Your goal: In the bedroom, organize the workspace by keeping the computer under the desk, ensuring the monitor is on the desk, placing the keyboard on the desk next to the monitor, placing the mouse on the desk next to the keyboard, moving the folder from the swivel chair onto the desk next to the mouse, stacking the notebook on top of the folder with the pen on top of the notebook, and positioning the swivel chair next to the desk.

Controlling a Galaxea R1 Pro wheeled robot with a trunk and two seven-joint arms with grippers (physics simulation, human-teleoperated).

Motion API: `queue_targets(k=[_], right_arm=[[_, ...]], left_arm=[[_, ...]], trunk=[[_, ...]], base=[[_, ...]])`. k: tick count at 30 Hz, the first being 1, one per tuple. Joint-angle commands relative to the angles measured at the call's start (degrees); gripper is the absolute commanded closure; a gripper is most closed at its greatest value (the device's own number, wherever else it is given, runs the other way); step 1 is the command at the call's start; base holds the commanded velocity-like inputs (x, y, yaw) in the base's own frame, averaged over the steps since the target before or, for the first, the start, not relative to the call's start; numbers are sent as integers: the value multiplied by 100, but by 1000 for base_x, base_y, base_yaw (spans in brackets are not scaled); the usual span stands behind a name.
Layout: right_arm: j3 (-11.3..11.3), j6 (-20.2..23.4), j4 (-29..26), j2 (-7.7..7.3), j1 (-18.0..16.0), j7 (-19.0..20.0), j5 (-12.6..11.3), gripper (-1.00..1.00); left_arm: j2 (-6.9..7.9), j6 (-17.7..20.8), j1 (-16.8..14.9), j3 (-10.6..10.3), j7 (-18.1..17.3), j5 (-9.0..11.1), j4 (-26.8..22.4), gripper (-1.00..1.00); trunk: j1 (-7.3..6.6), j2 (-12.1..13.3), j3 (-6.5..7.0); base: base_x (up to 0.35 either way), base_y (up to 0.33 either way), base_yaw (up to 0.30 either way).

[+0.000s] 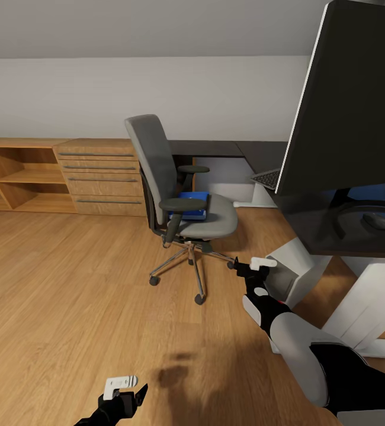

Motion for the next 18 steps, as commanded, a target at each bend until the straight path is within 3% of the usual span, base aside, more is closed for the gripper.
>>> queue_targets(k=[1,18], right_arm=[[-31,-25,6,3,-4,-9,8,-100],[-31,-28,6,4,-4,-11,7,-100]], left_arm=[[-7,56,-4,24,-40,45,-10,-100],[-7,56,-4,32,-23,45,-2,-100]], trunk=[[-1,-2,-5],[-1,-2,-5]], base=[[7,51,0],[126,140,0]])
